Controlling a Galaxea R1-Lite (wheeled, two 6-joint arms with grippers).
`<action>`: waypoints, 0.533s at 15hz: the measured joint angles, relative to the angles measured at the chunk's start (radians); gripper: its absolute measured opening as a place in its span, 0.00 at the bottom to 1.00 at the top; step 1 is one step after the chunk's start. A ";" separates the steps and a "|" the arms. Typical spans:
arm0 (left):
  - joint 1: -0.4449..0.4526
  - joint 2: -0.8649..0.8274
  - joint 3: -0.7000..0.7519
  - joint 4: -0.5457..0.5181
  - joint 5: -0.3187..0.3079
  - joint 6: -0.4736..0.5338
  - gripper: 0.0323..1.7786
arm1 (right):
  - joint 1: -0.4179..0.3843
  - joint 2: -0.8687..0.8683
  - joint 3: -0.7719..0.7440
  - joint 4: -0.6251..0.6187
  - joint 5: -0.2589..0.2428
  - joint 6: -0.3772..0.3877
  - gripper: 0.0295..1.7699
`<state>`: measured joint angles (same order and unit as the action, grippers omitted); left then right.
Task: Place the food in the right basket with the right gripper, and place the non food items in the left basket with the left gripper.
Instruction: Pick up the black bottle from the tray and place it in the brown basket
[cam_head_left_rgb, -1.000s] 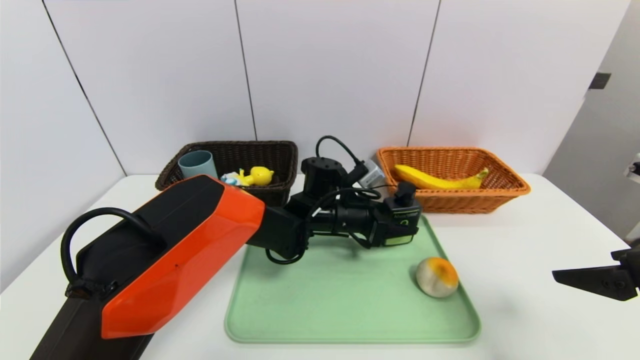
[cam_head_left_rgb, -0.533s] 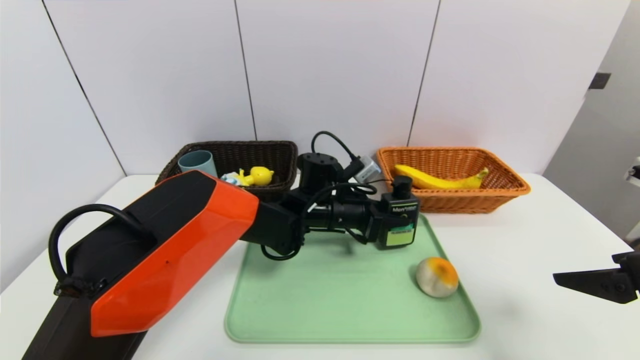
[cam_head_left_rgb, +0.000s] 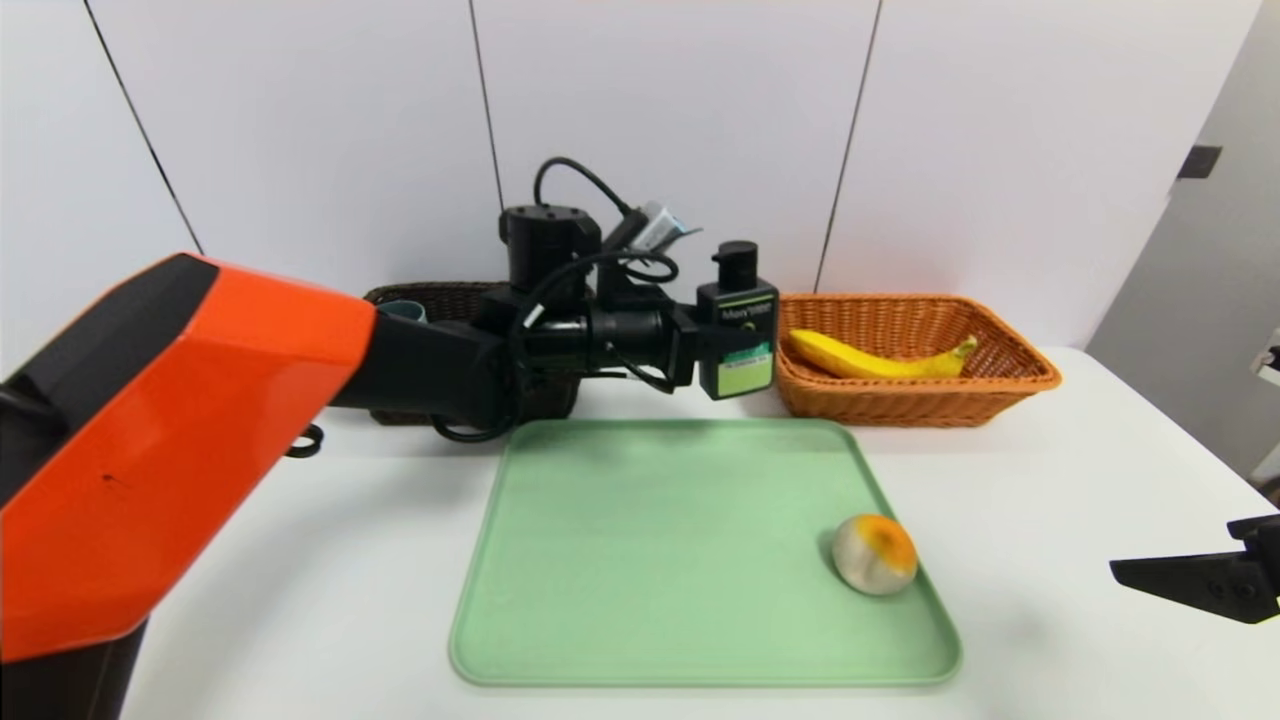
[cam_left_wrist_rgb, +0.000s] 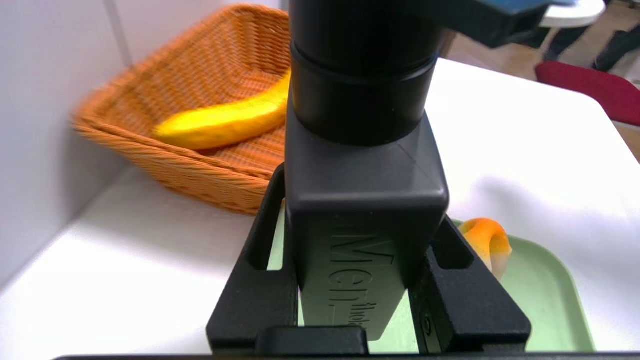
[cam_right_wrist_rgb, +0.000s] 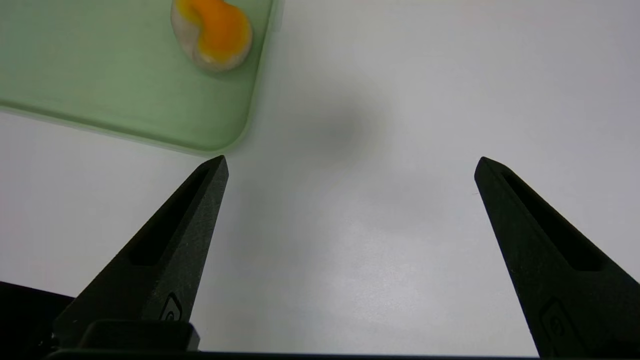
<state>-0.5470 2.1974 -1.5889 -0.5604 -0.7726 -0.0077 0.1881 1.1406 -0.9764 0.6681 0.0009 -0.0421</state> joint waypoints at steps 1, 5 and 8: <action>0.019 -0.031 -0.008 0.036 0.014 0.000 0.33 | 0.000 -0.004 0.005 0.000 0.000 0.000 0.96; 0.122 -0.142 -0.030 0.187 0.089 0.000 0.33 | 0.000 -0.017 0.016 -0.001 0.002 -0.003 0.96; 0.204 -0.197 -0.023 0.239 0.161 0.004 0.33 | 0.000 -0.018 0.016 -0.002 0.007 -0.004 0.96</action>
<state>-0.3426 2.0002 -1.6115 -0.3213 -0.6119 -0.0032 0.1885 1.1228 -0.9602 0.6657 0.0077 -0.0466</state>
